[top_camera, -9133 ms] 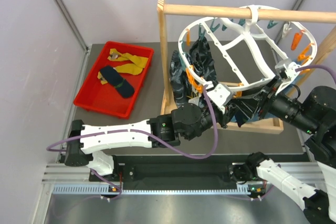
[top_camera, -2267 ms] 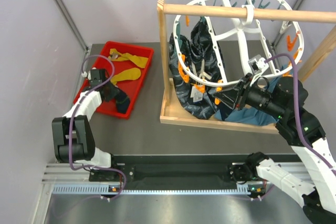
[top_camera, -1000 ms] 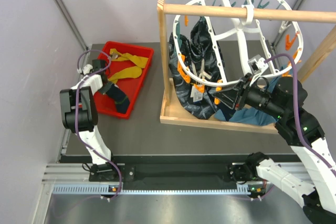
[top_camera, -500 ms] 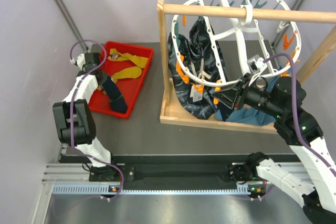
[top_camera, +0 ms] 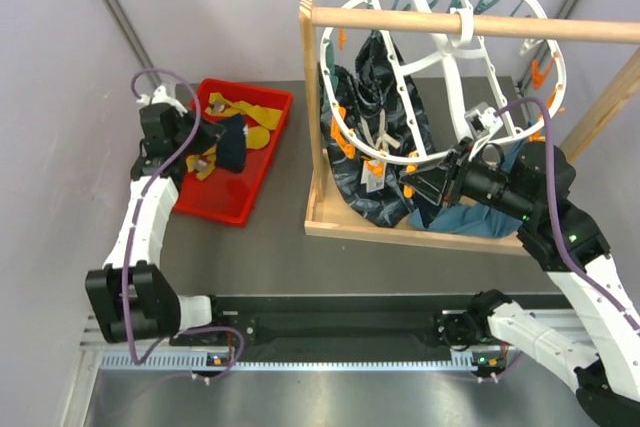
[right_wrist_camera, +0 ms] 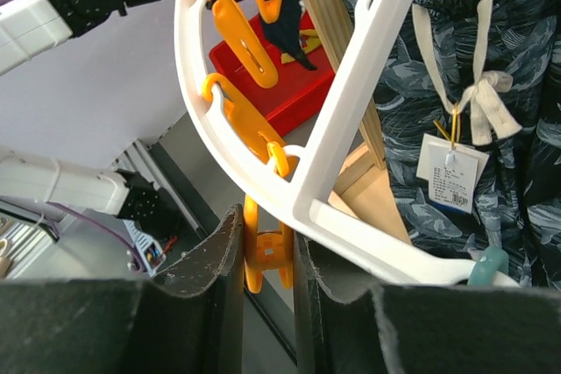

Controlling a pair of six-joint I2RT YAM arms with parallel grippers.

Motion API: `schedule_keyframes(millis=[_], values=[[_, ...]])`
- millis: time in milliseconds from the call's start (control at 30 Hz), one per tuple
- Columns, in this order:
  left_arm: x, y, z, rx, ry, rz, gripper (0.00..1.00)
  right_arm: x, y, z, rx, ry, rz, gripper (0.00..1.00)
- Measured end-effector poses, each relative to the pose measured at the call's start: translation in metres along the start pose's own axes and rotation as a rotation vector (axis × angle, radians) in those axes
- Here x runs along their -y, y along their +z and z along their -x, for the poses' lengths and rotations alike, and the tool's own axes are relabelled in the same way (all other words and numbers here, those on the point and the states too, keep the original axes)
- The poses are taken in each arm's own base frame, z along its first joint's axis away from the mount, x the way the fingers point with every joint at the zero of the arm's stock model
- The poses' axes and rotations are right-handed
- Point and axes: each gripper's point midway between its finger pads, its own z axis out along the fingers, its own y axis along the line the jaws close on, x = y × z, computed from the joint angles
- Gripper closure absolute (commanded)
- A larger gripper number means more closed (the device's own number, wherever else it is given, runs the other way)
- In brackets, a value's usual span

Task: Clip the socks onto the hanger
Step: Pick up the sock from the bin, then clamp the sock onto the hanger.

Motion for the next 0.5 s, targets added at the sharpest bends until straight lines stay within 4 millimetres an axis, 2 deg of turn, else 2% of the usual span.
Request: schedule_keyframes(millis=[100, 167, 233, 300, 400, 500], values=[[0.052, -0.019, -0.023, -0.06, 0.077, -0.196, 1.0, 0.001, 0.002, -0.001, -0.007, 0.004, -0.001, 1.0], [0.093, -0.033, -0.05, -0.122, 0.15, -0.332, 1.0, 0.001, 0.003, -0.001, -0.008, 0.005, -0.001, 1.0], [0.135, -0.057, -0.086, -0.194, 0.245, -0.485, 1.0, 0.002, 0.004, -0.001, -0.01, 0.009, -0.001, 1.0], [0.165, -0.085, -0.118, -0.254, 0.317, -0.617, 1.0, 0.002, 0.005, -0.001, -0.01, 0.011, -0.003, 1.0], [0.189, -0.127, -0.152, -0.314, 0.388, -0.776, 1.0, 0.003, 0.005, -0.001, -0.009, 0.013, -0.005, 1.0], [0.198, -0.152, -0.166, -0.348, 0.414, -0.873, 1.0, 0.003, 0.005, -0.001, -0.008, 0.015, -0.006, 1.0]])
